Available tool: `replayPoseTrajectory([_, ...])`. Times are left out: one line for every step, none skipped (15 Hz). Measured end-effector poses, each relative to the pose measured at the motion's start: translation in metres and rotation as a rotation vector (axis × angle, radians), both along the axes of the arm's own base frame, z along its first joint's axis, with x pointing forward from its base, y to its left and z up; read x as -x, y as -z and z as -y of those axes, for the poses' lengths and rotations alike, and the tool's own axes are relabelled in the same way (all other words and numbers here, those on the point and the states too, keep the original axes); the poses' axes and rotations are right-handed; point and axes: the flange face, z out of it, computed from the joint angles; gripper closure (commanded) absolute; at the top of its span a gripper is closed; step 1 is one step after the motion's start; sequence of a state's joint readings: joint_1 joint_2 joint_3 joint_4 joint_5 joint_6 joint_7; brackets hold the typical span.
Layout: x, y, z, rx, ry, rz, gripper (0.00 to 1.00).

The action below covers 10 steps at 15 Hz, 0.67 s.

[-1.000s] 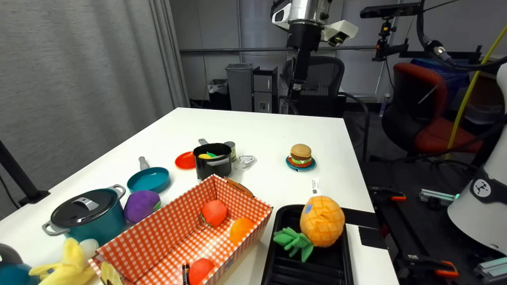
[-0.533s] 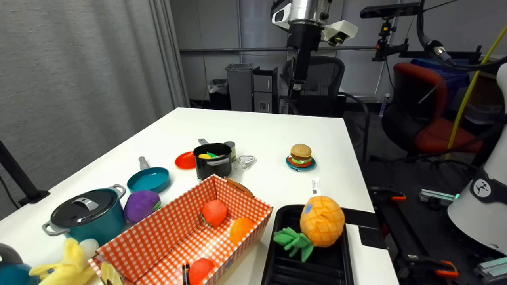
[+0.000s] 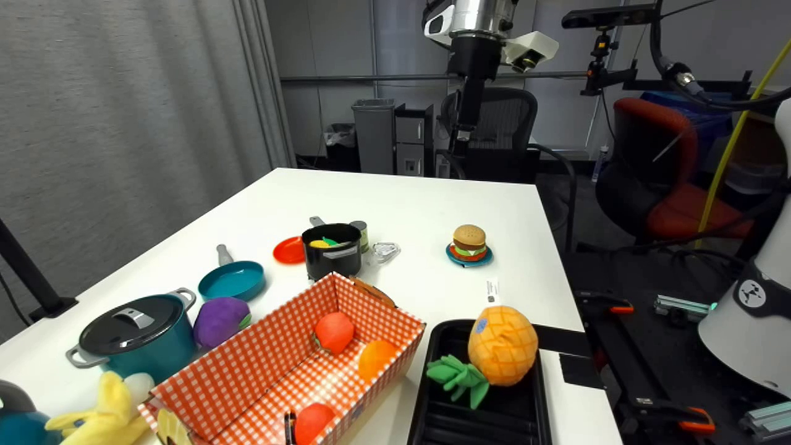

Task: Take the fruit pineapple toy from the black tray and put it in the orange box

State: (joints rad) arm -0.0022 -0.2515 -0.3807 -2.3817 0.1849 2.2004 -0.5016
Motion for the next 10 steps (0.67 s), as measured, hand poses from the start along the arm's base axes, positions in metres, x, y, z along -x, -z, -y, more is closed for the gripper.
replayPoseTrajectory([0.000, 0.000, 0.000, 0.000, 0.000, 0.000, 0.00])
replayPoseTrajectory([0.000, 0.000, 0.000, 0.000, 0.000, 0.000, 0.00])
replayPoseTrajectory([0.000, 0.000, 0.000, 0.000, 0.000, 0.000, 0.00])
replayPoseTrajectory([0.000, 0.000, 0.000, 0.001, 0.000, -0.001, 0.00])
replayPoseTrajectory([0.000, 0.001, -0.001, 0.003, -0.001, -0.002, 0.00])
replayPoseTrajectory([0.000, 0.002, -0.001, 0.005, 0.000, -0.006, 0.00])
replayPoseTrajectory([0.000, 0.004, -0.001, 0.006, -0.001, -0.012, 0.00])
replayPoseTrajectory([0.000, 0.008, -0.002, 0.007, -0.003, -0.022, 0.00])
replayPoseTrajectory([0.000, 0.014, -0.004, 0.006, -0.008, -0.035, 0.00])
replayPoseTrajectory([0.000, 0.021, -0.007, 0.005, -0.014, -0.050, 0.00])
